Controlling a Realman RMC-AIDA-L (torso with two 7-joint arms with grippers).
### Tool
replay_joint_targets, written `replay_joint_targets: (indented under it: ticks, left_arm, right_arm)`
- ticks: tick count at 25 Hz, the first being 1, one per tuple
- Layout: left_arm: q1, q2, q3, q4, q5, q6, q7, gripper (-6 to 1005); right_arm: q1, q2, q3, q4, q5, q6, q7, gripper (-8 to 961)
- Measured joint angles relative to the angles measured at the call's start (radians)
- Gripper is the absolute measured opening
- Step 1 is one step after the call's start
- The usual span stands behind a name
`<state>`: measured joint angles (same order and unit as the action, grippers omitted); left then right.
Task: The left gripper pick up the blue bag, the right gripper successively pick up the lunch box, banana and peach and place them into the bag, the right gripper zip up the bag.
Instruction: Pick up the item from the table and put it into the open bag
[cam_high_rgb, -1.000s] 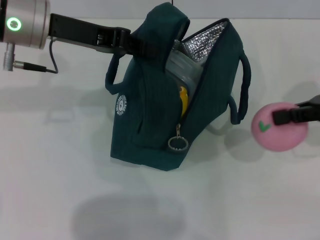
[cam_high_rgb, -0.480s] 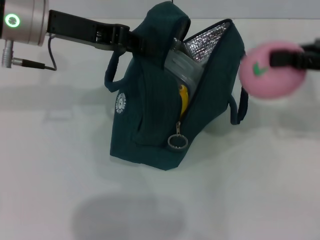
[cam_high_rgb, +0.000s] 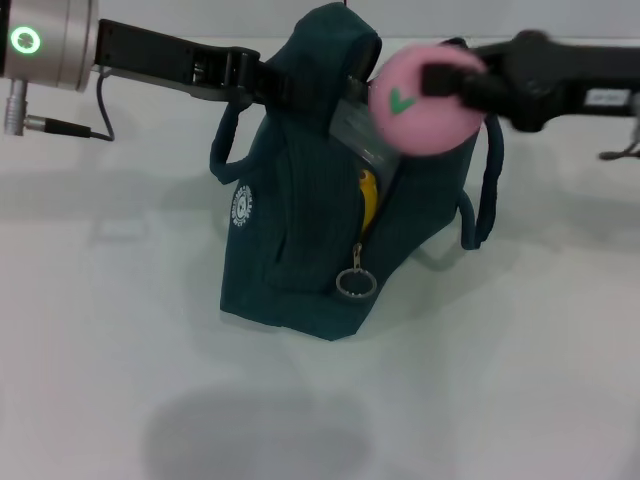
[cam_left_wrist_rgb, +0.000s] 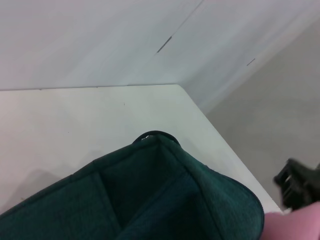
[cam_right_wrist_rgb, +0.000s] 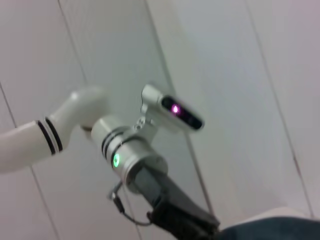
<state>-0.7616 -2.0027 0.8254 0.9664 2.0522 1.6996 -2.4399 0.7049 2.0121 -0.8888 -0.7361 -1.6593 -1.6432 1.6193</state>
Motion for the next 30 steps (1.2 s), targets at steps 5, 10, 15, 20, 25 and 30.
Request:
replay_joint_targets:
  ticks: [5,10,15,20,25,30]
  left_arm:
    - [-0.002,-0.002,0.0,0.0,0.0,0.0,-0.001,39]
    - [-0.007,-0.004,0.0,0.0,0.0,-0.001,-0.001,39]
    - [-0.008,-0.005,0.0,0.0,0.0,-0.001,0.0,39]
    - [-0.008,-0.007,0.0,0.0,0.001,-0.001,0.0,39]
    - [-0.007,-0.007,0.0,0.0,0.004,0.0,0.0,39]
    - [-0.007,-0.007,0.0,-0.001,0.006,0.0,0.001,39]
  right_arm:
    - [0.034,0.001,-0.097,0.058,-0.001,0.079,-0.018,64]
    - [0.04,0.002,-0.154,0.08,-0.002,0.127,-0.021,75]
    - [0.05,0.003,-0.163,0.108,-0.012,0.159,-0.021,87]
    - [0.054,0.005,-0.2,0.113,-0.012,0.218,-0.01,98]
    - [0.056,0.01,-0.233,0.113,-0.001,0.269,-0.009,109]
    - [0.074,0.011,-0.303,0.113,0.004,0.263,-0.008,120]
